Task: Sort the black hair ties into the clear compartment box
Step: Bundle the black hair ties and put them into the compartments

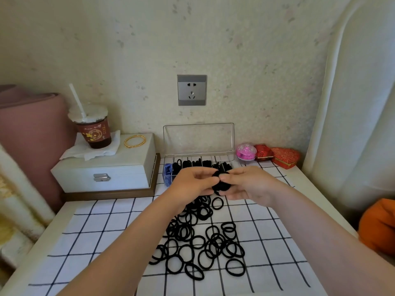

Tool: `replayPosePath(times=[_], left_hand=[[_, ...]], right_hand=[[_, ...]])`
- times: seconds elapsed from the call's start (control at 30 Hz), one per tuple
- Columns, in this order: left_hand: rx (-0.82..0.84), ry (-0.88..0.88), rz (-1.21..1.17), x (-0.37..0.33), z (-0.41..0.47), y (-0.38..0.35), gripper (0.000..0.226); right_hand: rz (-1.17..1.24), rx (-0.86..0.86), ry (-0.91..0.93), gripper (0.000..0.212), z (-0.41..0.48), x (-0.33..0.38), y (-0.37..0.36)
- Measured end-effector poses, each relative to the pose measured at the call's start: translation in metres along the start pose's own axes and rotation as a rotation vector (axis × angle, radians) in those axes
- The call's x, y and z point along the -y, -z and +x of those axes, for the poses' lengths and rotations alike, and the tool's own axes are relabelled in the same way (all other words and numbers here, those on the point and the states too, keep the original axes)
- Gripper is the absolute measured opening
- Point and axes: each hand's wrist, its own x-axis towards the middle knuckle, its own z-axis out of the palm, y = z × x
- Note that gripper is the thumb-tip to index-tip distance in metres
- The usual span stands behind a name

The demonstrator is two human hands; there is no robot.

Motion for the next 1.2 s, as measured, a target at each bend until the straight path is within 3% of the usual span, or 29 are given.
replayPosePath(times=[0.13,0.23,0.33,0.43,0.53,0.63,0.8,0.9,1.07,1.13,1.2], left_hand=[[-0.045,-0.07,0.153,-0.007,0.031,-0.011,0.024],[-0.094,-0.181,0.448,-0.004,0.061,-0.017,0.027],[-0.05,-0.29,0.859,0.006,0.091,-0.021,0.035],[0.024,-0.237,1.097,0.011,0.105,-0.024,0.042],[-0.002,-0.248,1.062,0.016,0.11,-0.024,0.043],[-0.025,-0.292,0.975,0.018,0.107,-0.022,0.048],[-0.005,-0.344,1.011,0.023,0.106,-0.021,0.049],[0.004,-0.364,1.081,0.024,0.106,-0.023,0.048],[-0.004,-0.413,1.04,0.021,0.107,-0.029,0.039],[-0.014,-0.429,0.978,0.021,0.106,-0.032,0.039],[-0.044,-0.426,0.905,0.021,0.103,-0.034,0.041]], right_hand=[[-0.052,-0.189,0.075,0.025,0.012,0.014,0.019],[-0.029,-0.425,0.16,0.02,0.03,0.023,0.035],[-0.011,-0.554,0.194,0.018,0.053,0.021,0.043],[-0.302,-0.681,0.233,0.013,0.076,0.012,0.043],[-0.645,-0.743,0.301,0.033,0.09,0.003,0.041],[-0.841,-0.735,0.294,0.042,0.098,-0.001,0.04],[-1.253,-0.693,0.209,0.009,0.109,0.004,0.038],[-1.459,-0.64,0.262,0.022,0.112,-0.001,0.041],[-1.458,-0.282,0.122,0.039,0.096,-0.002,0.053],[-1.457,-0.221,0.082,0.048,0.091,0.0,0.052],[-1.438,-0.222,0.08,0.043,0.089,-0.002,0.05]])
